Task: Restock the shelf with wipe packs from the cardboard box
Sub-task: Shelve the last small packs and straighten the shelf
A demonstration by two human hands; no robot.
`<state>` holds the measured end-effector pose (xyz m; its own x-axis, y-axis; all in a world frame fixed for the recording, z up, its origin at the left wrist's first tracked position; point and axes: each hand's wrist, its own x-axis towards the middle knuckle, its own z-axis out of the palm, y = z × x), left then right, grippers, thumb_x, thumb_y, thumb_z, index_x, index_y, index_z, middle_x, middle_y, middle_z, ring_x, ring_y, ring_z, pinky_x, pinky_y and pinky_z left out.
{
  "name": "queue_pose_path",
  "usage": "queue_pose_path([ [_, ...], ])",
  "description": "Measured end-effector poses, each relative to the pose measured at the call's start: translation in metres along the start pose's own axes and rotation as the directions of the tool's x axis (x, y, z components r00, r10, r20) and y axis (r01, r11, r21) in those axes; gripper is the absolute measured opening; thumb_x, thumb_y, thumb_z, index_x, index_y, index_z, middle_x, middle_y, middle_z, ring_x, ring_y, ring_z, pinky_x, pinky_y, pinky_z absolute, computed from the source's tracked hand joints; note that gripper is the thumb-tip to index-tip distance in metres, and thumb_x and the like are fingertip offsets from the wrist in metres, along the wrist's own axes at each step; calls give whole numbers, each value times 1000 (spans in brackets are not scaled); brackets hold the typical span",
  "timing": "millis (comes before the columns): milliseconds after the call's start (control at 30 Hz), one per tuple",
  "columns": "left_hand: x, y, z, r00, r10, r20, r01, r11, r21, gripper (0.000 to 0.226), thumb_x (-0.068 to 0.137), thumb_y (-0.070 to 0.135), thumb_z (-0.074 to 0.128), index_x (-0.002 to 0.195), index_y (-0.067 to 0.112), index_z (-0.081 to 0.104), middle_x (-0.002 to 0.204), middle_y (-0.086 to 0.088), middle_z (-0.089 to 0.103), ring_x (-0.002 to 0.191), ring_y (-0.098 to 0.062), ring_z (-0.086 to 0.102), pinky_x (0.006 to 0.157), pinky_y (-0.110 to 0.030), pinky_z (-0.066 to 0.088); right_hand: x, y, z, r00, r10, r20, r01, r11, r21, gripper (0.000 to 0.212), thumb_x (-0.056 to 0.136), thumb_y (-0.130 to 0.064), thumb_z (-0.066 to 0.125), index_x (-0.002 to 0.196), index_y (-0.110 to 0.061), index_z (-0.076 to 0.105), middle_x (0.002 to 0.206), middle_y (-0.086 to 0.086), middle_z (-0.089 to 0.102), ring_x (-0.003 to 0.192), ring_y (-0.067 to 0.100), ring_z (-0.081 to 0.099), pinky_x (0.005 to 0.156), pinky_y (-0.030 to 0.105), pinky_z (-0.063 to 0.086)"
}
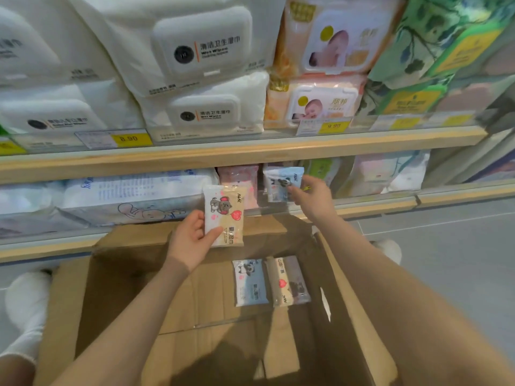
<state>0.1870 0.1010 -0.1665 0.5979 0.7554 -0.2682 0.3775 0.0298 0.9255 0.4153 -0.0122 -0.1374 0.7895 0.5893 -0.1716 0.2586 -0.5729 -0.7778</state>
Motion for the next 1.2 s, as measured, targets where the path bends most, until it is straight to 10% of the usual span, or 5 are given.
queue_pose_path([
  [400, 7, -9, 4, 999, 28, -19, -28, 1000, -11, 25, 82, 3, 67, 101, 12, 53, 93, 16, 63, 79, 15, 61, 67, -10, 52, 38, 8, 26, 978, 210, -10, -209, 975, 72, 47, 90, -14, 61, 132, 0, 45, 129, 16, 54, 119, 31, 52, 101, 39, 42],
  [600, 1, -2, 7, 1000, -6, -8, 5, 1000, -5, 21, 82, 7, 68, 94, 17, 53, 93, 16, 64, 84, 6, 63, 68, -16, 55, 1, -4, 18, 992, 103, -73, -93, 986, 135, 47, 87, -20, 65, 130, -11, 47, 121, 4, 55, 106, 25, 59, 89, 32, 47],
  [767, -7, 15, 18, 991, 71, 111, -54, 988, -143, 22, 82, 3, 67, 94, 18, 57, 95, 11, 69, 88, -3, 68, 71, -20, 56, -53, -14, 22, 934, -20, 358, -51, 981, 189, 34, 77, -35, 75, 107, -24, 64, 103, -8, 67, 93, 13, 66, 75, 26, 52],
  [933, -5, 24, 36, 974, 145, 171, -149, 989, 9, 25, 81, 27, 70, 102, 26, 56, 104, 13, 66, 99, -7, 64, 84, -22, 50, -65, -11, 3, 966, -58, 252, -17, 958, 286, 9, 86, -13, 67, 85, -5, 64, 78, 6, 70, 67, 14, 67, 65, 30, 54],
  [1200, 9, -16, 35, 846, 379, 375, -519, 426, 741, 50, 86, 61, 41, 128, 34, 48, 127, 11, 55, 121, -13, 46, 99, -35, 35, -19, -14, -35, 987, -150, 63, 150, 989, 18, 15, 90, -15, 60, 101, -6, 65, 88, 6, 66, 77, 18, 60, 68, 29, 46],
])
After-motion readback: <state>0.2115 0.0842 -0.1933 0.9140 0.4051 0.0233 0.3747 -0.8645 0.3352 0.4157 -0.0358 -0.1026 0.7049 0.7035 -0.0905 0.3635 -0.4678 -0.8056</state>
